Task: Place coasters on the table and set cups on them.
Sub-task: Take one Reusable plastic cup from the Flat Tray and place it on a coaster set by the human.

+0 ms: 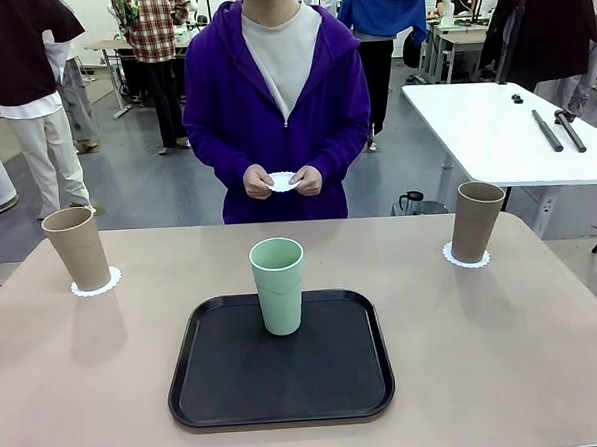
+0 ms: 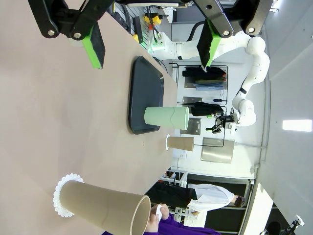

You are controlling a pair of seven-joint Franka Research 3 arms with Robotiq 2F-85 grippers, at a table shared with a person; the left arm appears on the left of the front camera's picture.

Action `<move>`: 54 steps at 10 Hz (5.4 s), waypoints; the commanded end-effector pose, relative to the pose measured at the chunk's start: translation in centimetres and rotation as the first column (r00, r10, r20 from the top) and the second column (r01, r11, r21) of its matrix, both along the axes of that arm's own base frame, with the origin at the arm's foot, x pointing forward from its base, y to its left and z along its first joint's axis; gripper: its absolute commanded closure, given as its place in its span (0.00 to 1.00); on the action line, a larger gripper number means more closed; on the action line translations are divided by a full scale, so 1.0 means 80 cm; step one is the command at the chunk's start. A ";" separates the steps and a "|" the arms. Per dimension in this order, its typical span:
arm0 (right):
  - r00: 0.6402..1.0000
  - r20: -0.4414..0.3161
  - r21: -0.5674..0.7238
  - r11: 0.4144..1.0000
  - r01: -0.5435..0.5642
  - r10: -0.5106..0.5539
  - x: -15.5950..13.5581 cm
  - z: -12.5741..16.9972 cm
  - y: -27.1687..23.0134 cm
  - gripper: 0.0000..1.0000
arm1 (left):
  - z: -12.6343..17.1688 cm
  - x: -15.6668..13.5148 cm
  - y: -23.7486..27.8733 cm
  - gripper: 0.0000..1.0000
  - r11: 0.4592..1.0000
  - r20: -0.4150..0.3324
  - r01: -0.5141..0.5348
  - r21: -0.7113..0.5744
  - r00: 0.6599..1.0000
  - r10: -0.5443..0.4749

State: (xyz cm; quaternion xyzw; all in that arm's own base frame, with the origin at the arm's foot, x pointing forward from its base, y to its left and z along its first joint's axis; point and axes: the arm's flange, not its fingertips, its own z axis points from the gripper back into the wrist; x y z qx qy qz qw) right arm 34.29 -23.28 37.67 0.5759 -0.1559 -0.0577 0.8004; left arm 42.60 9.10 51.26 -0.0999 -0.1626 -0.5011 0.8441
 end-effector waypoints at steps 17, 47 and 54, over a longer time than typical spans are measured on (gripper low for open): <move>1.000 0.003 0.004 1.000 0.003 -0.003 -0.002 0.000 -0.001 0.00 | -0.065 -0.096 0.141 0.00 0.742 -0.602 -0.488 -0.460 0.785 0.143; 1.000 0.003 0.004 1.000 0.003 -0.003 -0.002 0.000 -0.001 0.00 | -0.187 -0.165 0.245 0.00 0.315 -0.728 -0.765 -0.562 0.638 0.251; 1.000 0.003 0.004 1.000 0.003 -0.003 -0.002 0.000 -0.001 0.00 | -0.187 -0.165 0.245 0.00 0.315 -0.728 -0.765 -0.562 0.638 0.251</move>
